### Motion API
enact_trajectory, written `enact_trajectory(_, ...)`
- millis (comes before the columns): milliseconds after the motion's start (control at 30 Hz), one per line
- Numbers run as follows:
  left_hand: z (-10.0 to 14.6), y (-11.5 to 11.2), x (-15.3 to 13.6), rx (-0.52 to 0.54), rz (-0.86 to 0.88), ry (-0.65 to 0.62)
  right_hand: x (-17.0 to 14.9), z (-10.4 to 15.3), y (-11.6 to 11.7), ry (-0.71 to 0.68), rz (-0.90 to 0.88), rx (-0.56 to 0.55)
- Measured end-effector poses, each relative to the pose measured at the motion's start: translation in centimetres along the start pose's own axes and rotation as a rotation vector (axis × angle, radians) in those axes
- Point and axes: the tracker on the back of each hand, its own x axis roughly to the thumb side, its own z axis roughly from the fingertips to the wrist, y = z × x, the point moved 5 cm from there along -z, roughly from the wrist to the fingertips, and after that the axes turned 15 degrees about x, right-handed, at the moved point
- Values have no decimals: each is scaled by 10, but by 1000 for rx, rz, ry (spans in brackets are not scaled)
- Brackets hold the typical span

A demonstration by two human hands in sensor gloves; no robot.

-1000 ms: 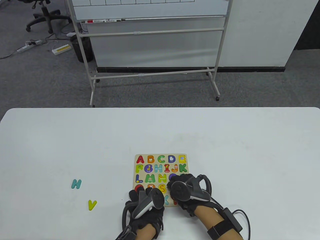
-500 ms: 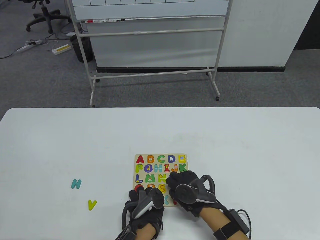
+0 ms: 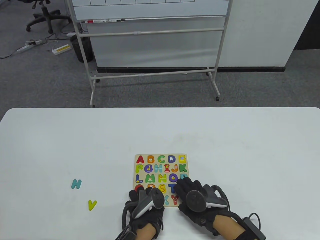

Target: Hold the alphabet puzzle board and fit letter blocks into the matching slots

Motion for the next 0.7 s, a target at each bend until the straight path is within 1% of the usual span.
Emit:
enact_trajectory(33, 0, 0, 0, 0, 1, 0, 0, 0, 4, -3, 3, 26)
enact_trajectory(167, 0, 0, 0, 0, 4, 0, 1, -3, 15, -7, 26, 71)
enact_trajectory(300, 0, 0, 0, 0, 9, -2, -1, -9, 29, 8, 38, 182)
enact_trajectory(367, 0, 1, -2, -8, 41, -2, -1, -12, 35, 15, 49, 232)
enact_trajectory(533, 0, 3, -3, -5, 54, -5, -1, -15, 42, 38, 109, 276)
enact_trajectory(600, 0, 8, -4, 23, 42, -9, 0, -16, 45, 51, 136, 288)
enact_trajectory(700, 4, 21, -3, 83, 29, -38, 1, -17, 47, 51, 137, 301)
